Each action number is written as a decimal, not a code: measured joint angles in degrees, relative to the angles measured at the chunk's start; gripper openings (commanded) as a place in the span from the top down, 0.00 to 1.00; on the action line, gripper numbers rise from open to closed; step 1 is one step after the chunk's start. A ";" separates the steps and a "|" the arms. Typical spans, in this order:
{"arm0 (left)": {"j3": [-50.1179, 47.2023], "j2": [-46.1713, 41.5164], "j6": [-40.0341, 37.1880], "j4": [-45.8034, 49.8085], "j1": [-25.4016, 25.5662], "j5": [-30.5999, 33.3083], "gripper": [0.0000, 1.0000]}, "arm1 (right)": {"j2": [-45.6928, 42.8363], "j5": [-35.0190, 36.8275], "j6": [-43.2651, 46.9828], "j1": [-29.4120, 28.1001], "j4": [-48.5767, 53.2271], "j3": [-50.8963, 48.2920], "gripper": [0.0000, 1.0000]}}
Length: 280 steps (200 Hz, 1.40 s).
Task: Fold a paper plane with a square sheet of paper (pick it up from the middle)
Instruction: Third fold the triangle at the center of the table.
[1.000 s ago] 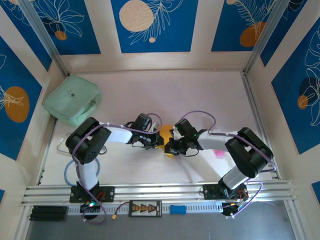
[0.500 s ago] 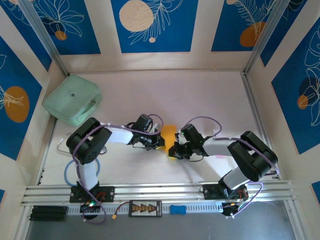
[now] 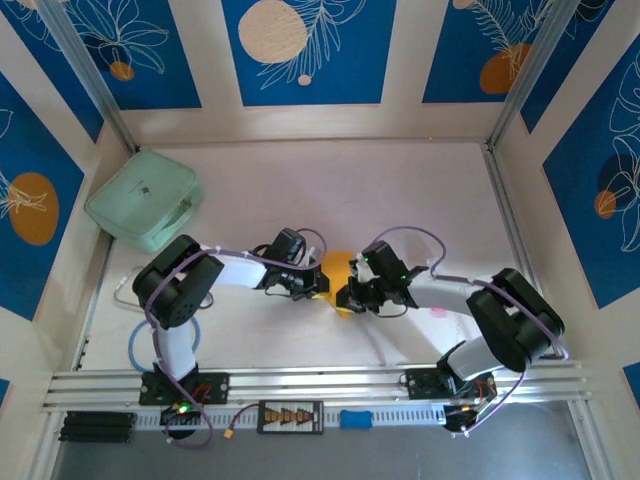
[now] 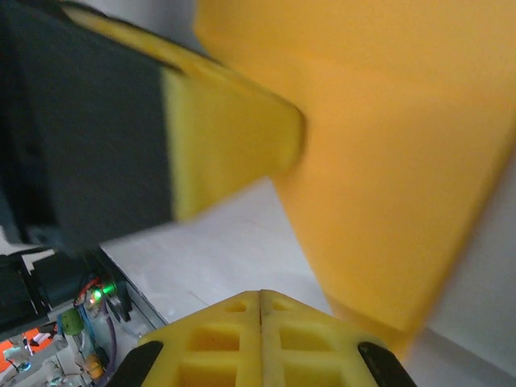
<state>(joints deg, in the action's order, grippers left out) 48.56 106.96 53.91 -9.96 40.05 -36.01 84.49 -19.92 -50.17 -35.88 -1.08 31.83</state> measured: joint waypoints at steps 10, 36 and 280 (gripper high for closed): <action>0.00 0.00 0.00 0.00 0.00 0.00 1.00 | 1.38 0.04 -0.07 0.00 -0.66 0.90 0.94; 0.09 0.00 -0.04 0.17 0.00 0.00 1.00 | 4.79 0.94 -0.07 0.02 -0.74 1.36 0.96; 1.66 -0.68 -1.90 4.50 -1.03 3.65 1.00 | 4.59 -0.48 -1.38 1.77 -8.44 -4.22 1.00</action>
<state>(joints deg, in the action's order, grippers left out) 50.22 106.28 52.01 -5.45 39.03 -32.36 89.08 -20.40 -51.55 -34.11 -9.52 27.62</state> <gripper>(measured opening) 0.064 0.063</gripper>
